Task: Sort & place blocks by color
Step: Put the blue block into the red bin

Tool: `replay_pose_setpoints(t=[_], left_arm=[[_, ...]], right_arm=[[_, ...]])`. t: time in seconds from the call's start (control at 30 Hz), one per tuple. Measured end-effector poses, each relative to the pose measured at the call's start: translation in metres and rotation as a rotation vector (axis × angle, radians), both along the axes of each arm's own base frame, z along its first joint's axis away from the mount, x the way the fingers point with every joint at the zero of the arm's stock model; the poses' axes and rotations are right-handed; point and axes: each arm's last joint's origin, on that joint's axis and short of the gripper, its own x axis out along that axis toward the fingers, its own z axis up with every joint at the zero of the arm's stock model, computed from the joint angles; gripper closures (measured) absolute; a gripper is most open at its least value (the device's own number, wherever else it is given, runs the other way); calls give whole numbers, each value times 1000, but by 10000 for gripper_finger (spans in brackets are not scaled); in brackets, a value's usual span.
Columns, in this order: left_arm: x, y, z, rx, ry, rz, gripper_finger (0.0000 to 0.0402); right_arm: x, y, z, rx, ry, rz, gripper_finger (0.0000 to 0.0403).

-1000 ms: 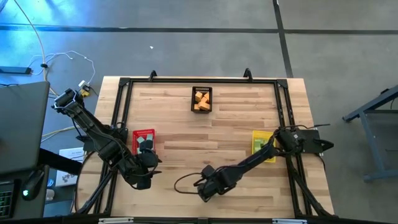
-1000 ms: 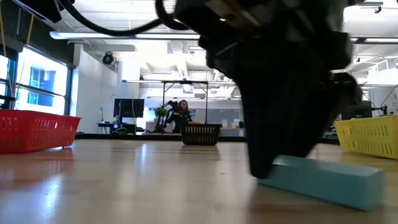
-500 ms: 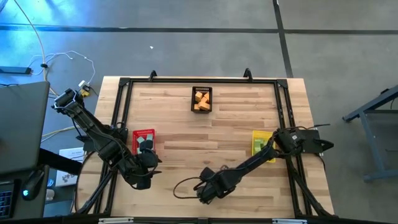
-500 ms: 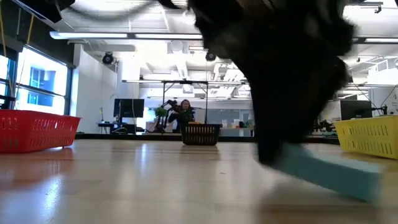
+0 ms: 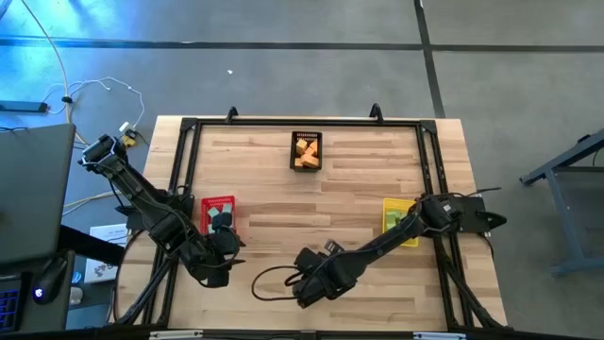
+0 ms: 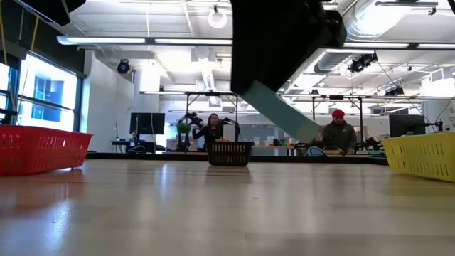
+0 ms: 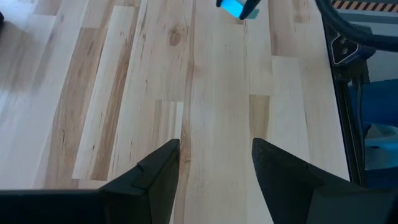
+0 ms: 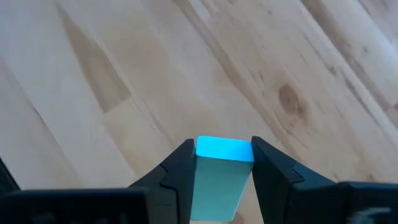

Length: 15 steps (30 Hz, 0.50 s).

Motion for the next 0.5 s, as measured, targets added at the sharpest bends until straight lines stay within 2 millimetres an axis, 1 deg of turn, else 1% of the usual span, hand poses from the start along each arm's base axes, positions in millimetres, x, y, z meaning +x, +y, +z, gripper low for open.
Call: replay_pose_setpoints(t=[0.07, 0.17, 0.3, 0.5], left_arm=[[0, 0, 0, 0, 0, 0, 213], [0, 0, 0, 0, 0, 0, 213], [0, 0, 0, 23, 2, -28, 213], [3, -2, 2, 38, -27, -71, 213]], right_arm=[[1, -1, 1, -10, -2, 6, 294], [4, -2, 9, -26, -27, 24, 294], [10, -6, 23, -77, -80, 56, 294], [22, -10, 48, -200, -213, 120, 294]])
